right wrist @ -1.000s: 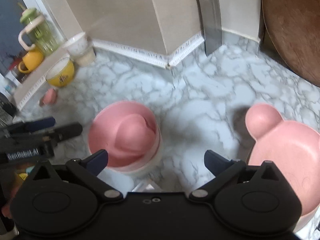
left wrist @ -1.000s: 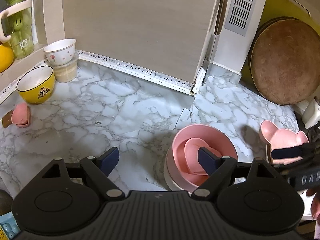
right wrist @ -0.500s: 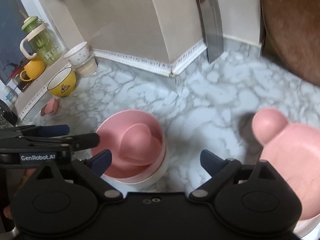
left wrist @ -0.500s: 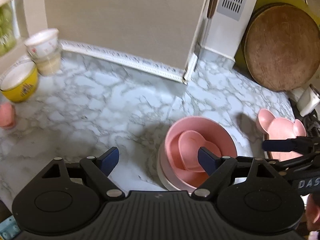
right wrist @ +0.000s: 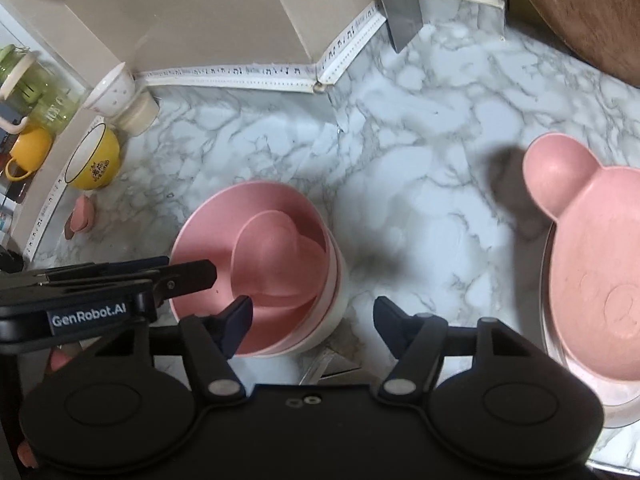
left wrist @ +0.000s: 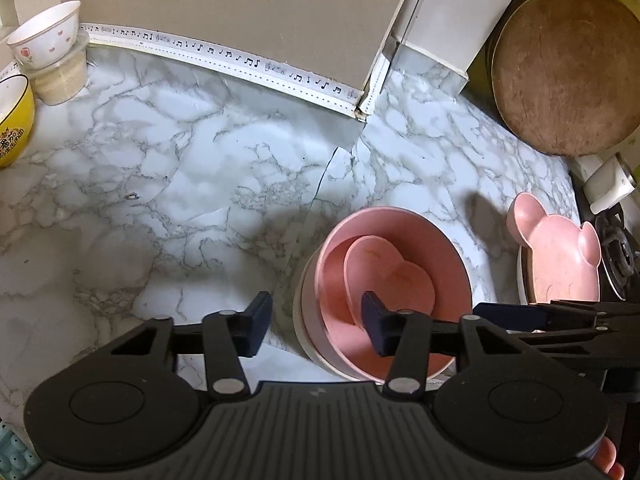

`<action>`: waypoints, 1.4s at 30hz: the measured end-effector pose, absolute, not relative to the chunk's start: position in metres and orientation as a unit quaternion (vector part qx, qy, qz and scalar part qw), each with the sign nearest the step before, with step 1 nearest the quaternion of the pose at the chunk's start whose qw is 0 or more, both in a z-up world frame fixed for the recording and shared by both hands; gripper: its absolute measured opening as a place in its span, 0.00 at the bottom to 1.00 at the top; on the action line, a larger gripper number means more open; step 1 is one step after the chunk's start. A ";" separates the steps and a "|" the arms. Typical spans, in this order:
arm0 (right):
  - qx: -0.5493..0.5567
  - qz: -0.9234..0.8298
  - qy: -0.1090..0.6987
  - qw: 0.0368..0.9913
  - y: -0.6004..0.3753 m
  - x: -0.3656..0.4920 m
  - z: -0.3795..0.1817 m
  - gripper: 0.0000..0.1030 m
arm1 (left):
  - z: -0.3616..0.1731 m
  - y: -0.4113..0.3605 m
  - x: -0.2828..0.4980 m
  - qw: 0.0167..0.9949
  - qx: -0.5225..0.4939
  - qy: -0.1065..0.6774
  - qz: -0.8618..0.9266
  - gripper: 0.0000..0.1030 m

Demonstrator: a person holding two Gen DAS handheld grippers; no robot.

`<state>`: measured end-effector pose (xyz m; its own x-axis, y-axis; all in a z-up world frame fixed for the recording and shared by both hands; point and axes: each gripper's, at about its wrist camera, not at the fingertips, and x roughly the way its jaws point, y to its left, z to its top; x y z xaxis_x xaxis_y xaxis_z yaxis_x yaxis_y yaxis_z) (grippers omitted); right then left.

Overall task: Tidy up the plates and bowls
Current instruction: 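Close both grippers on the rim of the nested bowl stack, then carry the bowl stack with both grippers over the pink bear plate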

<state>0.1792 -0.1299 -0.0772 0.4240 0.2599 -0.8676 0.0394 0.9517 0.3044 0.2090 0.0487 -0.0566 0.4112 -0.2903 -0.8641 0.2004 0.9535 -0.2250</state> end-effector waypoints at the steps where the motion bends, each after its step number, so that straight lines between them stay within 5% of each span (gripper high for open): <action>1: 0.142 0.064 0.537 0.829 -0.129 0.180 -0.078 0.64 | -0.057 0.049 0.210 0.837 -0.044 0.527 -0.144 0.42; 18: 0.171 0.068 0.576 0.796 -0.125 0.192 -0.092 0.35 | -0.077 0.044 0.220 0.814 -0.058 0.563 -0.135 0.22; 42: 0.138 0.060 0.557 0.817 -0.133 0.185 -0.076 0.25 | -0.058 0.029 0.210 0.830 -0.046 0.542 -0.123 0.18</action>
<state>0.1852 -0.1326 -0.0759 0.3716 0.2518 -0.8936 0.0549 0.9549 0.2919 0.2097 0.0290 -0.0580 0.3829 -0.2539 -0.8882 0.1534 0.9656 -0.2100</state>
